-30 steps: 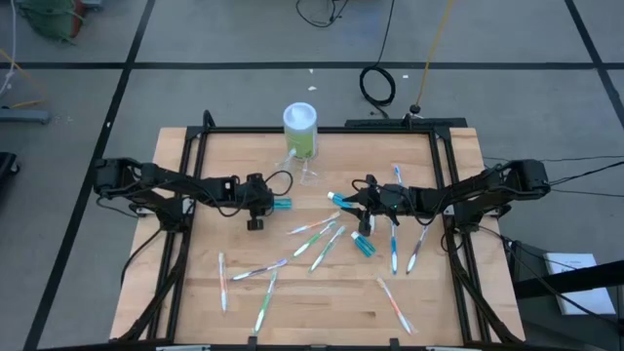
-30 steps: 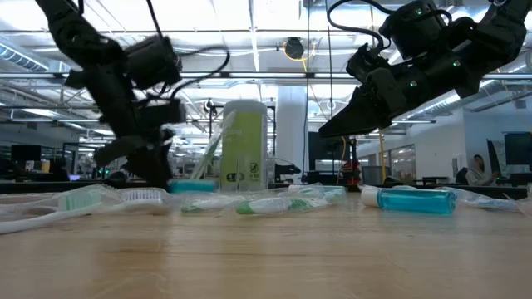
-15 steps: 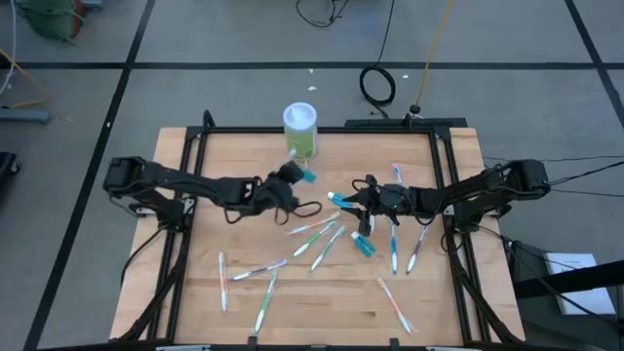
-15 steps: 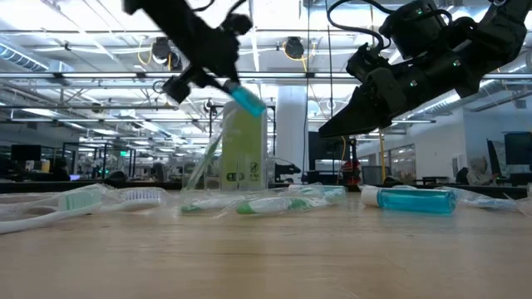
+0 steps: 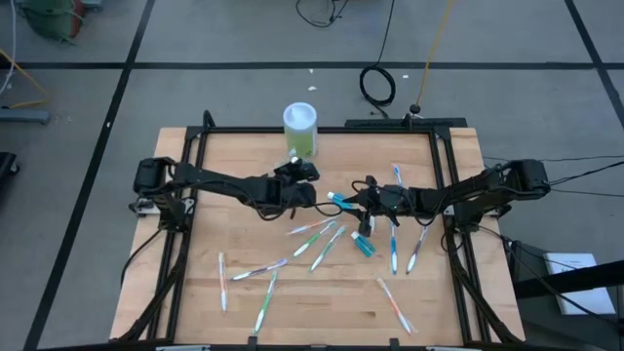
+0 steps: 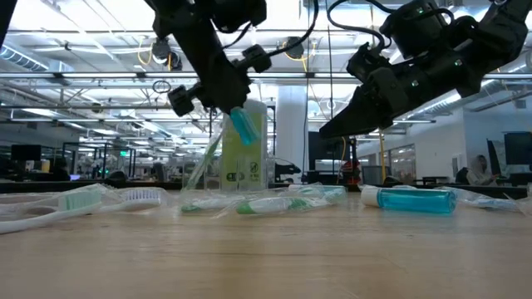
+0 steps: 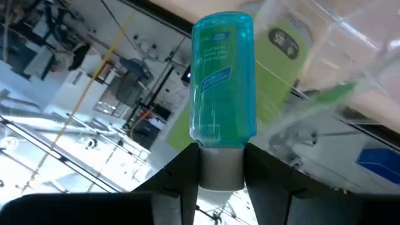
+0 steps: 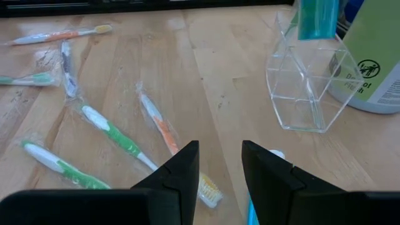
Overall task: Pick & Place toothbrushing station
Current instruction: Put the blue mouthwash bottle into the middle of the transparent organizer
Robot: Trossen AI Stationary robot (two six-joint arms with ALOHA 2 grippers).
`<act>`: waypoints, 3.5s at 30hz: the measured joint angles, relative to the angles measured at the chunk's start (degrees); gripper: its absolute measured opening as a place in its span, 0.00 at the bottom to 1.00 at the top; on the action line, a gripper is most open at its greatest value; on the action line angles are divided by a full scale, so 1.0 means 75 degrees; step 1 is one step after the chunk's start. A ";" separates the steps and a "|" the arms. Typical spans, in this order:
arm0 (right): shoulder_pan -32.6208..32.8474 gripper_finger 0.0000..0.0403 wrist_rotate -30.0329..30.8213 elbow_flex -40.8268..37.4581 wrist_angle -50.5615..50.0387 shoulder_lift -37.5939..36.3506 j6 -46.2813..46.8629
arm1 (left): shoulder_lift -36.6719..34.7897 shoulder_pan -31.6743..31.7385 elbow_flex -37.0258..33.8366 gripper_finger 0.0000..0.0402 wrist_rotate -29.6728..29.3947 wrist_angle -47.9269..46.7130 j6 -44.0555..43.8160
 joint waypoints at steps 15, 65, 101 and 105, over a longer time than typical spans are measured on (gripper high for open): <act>0.0010 0.29 0.0003 0.0000 -0.0013 0.0000 0.0207 | -0.0010 0.0948 -0.0224 0.29 0.0539 -0.1056 -0.0027; 0.0006 0.29 0.0003 0.0000 -0.0010 0.0000 -0.0338 | -0.0010 0.1135 -0.0224 0.53 0.2947 -0.0463 -0.0859; 0.0008 0.29 0.0003 -0.0006 -0.0089 0.0003 -0.0195 | -0.0423 0.1022 0.0216 0.53 0.5621 -0.1414 -0.9001; 0.0008 0.29 0.0003 -0.0006 -0.0069 0.0003 -0.0192 | -0.0322 0.1143 0.0216 0.53 0.5390 -0.1267 -0.9004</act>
